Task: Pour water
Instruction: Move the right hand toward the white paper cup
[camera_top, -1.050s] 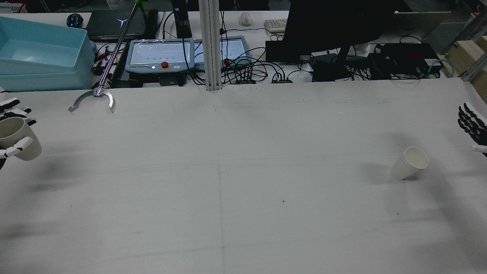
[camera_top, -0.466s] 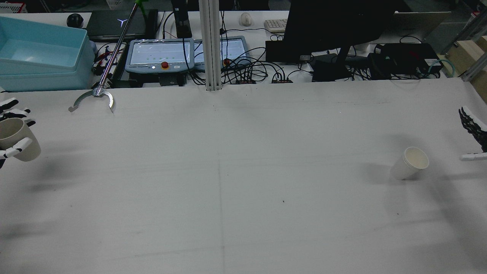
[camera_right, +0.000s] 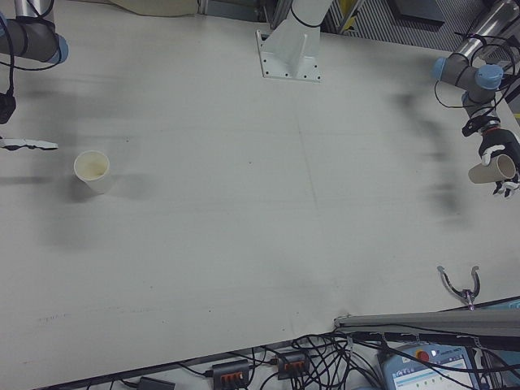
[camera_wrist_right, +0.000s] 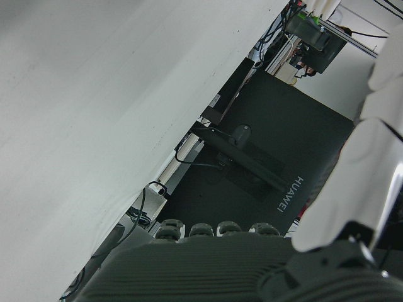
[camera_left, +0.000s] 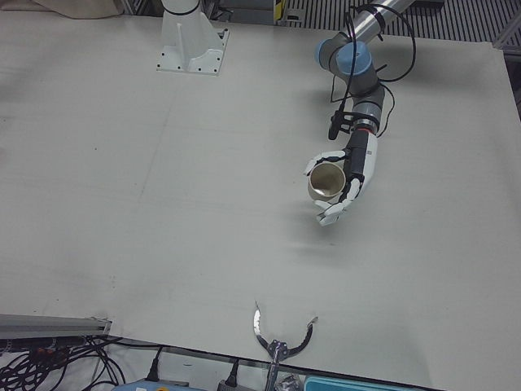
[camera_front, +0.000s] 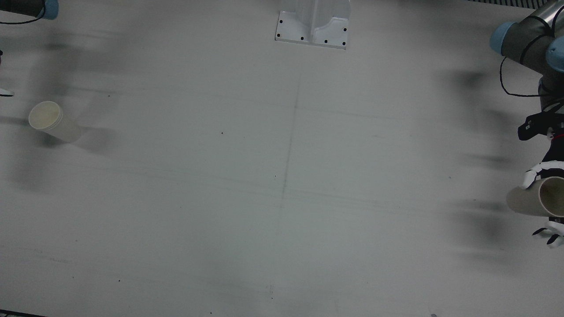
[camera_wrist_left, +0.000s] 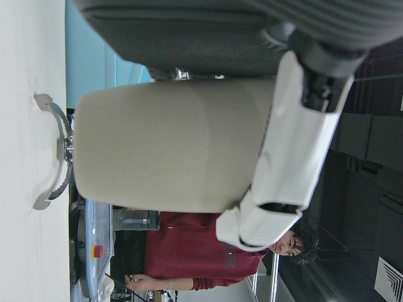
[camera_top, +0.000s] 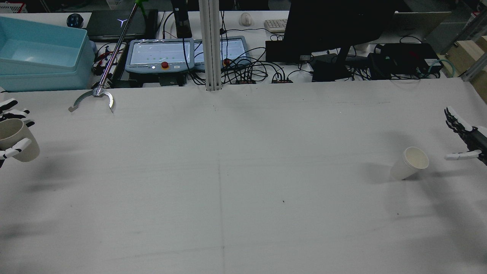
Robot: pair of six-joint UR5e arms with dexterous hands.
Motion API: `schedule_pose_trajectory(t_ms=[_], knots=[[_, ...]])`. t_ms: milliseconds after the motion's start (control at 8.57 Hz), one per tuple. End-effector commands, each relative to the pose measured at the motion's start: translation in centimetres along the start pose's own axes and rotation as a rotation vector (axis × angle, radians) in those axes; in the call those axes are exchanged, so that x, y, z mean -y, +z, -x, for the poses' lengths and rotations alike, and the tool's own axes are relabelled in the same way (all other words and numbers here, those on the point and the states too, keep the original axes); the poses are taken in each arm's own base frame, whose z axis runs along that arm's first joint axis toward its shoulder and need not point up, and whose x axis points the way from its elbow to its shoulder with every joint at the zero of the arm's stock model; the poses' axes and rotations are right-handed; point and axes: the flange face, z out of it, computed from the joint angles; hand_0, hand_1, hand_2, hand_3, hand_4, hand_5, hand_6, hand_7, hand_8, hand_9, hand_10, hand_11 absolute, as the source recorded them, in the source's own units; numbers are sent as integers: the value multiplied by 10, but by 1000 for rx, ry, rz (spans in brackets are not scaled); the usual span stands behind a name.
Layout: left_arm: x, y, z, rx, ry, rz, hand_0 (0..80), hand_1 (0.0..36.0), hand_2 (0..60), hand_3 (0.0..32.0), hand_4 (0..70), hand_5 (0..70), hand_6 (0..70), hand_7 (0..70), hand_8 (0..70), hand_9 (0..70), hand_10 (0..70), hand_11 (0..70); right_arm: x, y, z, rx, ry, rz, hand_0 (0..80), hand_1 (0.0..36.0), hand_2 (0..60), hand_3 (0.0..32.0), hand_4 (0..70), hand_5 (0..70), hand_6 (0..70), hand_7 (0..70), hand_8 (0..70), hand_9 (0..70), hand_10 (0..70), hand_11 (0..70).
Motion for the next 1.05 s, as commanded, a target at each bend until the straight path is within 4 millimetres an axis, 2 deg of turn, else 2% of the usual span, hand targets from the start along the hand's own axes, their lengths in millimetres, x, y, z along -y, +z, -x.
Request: schedule_pose_trajectory(t_ms=[0,117,233,350,466,583,933], knots=[[0,0,0,0,-3,0,800,360,600,0,137,210,206,440,134,226,151,267,-6,2,-7,-7,285,8,419,116,80,0,0,0,0,0,0,0,18,43],[0,0,0,-1,-4,1,800,360,600,0,141,216,207,442,134,227,151,267,-17,7,-3,1,368,49,415,114,80,0,0,0,0,0,0,0,24,50],[-1,1,0,-2,-8,4,800,360,600,0,141,215,206,441,134,226,150,266,-17,-2,-4,0,435,72,436,118,60,0,0,0,0,0,0,0,17,41],[-1,1,0,-2,-8,4,800,360,600,0,140,215,204,439,132,224,148,264,-23,-2,-14,-26,435,84,420,110,59,0,0,0,0,0,0,0,17,40],[-1,1,0,-2,-8,4,800,360,600,0,140,215,203,438,134,226,150,266,-34,0,-28,-59,410,103,424,115,66,0,0,0,0,0,0,0,12,33],[-1,1,-1,-5,-10,5,800,360,600,0,139,213,201,436,132,224,149,264,-36,-1,-34,-72,396,104,430,121,73,0,0,0,0,0,0,0,16,39],[0,2,-5,-11,-5,4,800,360,600,0,137,211,201,434,133,226,150,266,-35,-5,-42,-85,340,103,411,114,85,0,0,0,0,0,0,0,39,73]])
